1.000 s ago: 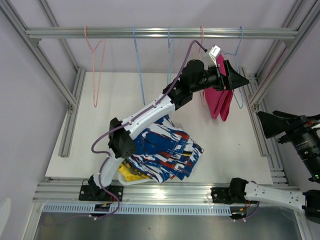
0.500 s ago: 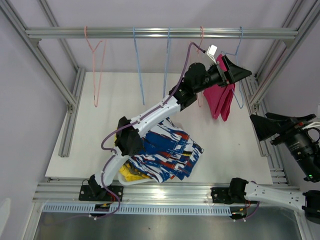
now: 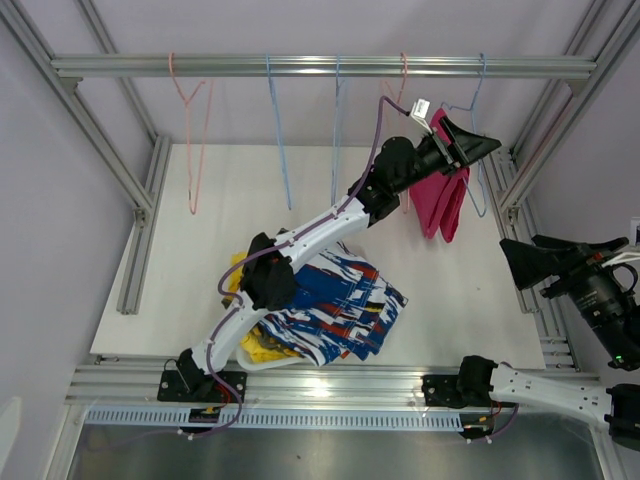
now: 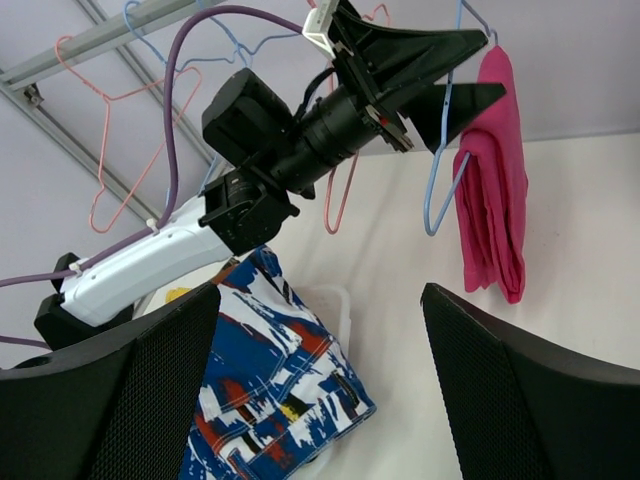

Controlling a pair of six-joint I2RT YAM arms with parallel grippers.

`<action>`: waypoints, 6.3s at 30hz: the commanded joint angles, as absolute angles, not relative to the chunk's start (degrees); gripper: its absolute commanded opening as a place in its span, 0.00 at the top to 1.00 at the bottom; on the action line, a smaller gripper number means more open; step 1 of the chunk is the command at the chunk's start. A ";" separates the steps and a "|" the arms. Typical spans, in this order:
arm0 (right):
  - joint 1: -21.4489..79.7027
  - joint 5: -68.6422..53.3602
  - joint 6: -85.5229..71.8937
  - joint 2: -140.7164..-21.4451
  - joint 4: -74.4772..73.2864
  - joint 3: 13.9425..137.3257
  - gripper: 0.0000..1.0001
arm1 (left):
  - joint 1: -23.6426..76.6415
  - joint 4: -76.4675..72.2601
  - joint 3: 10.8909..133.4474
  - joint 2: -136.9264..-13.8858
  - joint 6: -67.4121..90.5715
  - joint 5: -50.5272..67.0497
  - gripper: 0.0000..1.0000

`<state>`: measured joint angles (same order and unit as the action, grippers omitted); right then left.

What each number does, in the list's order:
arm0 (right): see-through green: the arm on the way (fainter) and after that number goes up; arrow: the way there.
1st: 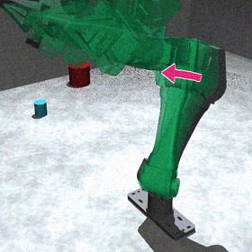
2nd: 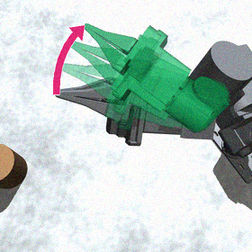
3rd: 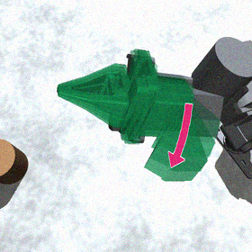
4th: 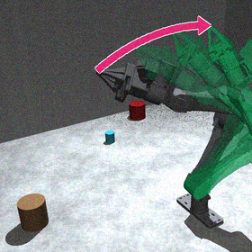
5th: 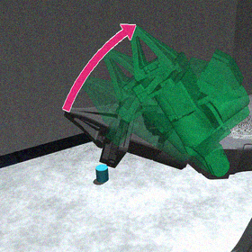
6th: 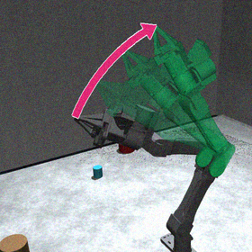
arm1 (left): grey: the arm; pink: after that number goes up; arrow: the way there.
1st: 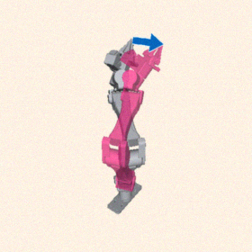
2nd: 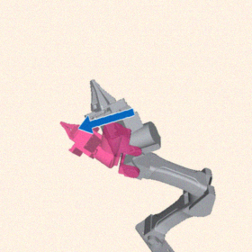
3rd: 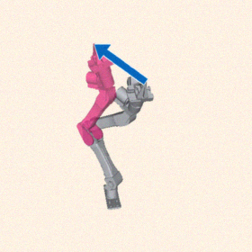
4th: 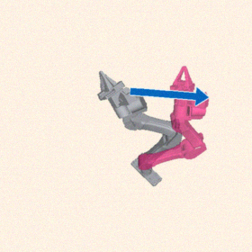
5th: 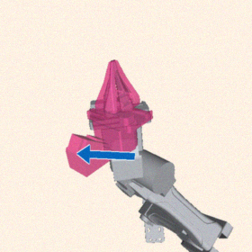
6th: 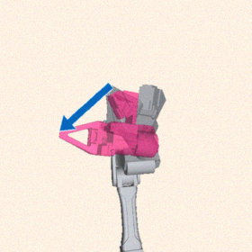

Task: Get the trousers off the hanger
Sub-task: Pick up the hanger from the clothesline, then remove the trousers from the hanger.

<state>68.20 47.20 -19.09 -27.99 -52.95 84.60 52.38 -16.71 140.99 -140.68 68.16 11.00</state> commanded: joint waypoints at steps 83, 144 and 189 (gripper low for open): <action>68.12 46.93 -23.11 -27.86 -58.09 81.74 0.14 | 51.41 -23.72 133.87 -115.06 59.50 15.38 1.00; 68.12 52.29 5.62 -31.37 -10.74 54.14 0.11 | 63.46 -2.73 115.58 -91.06 54.40 -2.46 1.00; 59.77 48.61 9.32 -35.06 1.58 47.37 0.09 | 67.94 -3.87 104.07 -80.69 54.40 -2.37 1.00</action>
